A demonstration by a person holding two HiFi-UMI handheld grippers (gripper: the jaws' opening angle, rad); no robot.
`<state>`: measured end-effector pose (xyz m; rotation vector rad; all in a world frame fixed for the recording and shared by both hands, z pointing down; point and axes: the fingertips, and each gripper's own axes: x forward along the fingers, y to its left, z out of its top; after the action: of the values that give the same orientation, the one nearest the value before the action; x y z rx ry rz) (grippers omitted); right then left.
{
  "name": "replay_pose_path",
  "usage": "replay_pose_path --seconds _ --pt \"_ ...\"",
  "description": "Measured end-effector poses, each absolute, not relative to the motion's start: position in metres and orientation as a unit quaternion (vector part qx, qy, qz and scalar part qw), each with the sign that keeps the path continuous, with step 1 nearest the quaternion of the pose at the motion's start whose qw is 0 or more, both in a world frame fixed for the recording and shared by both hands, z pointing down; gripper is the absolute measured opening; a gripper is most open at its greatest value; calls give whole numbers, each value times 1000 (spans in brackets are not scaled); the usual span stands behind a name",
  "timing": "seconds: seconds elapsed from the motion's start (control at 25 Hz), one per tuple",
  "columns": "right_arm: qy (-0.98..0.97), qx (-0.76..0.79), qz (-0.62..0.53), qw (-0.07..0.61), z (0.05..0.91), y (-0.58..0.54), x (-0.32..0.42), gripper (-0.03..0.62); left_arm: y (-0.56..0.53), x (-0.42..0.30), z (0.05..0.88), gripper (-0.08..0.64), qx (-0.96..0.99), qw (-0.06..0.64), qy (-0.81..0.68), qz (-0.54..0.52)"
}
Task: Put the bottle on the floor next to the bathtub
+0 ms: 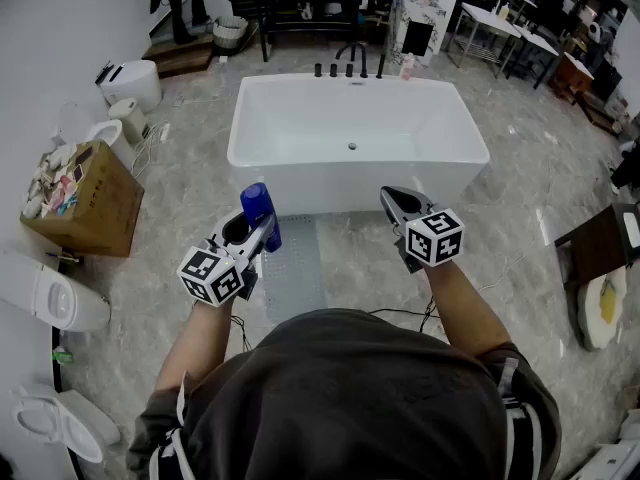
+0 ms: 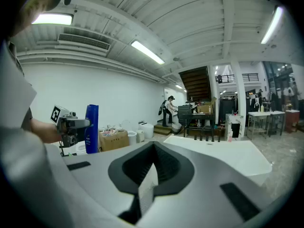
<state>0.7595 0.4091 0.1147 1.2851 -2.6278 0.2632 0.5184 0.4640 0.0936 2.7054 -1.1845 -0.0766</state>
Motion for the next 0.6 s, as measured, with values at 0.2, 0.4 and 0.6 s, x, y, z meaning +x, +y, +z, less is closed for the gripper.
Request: replay_pose_path --seconds 0.2,0.4,0.6 --pt "-892 431 90 98 113 410 771 -11 466 529 90 144 910 94 -403 -30" --pt "-897 422 92 95 113 414 782 -11 475 541 90 144 907 93 -411 -30" --pt "-900 412 112 91 115 416 796 -9 483 554 88 144 901 93 -423 -32"
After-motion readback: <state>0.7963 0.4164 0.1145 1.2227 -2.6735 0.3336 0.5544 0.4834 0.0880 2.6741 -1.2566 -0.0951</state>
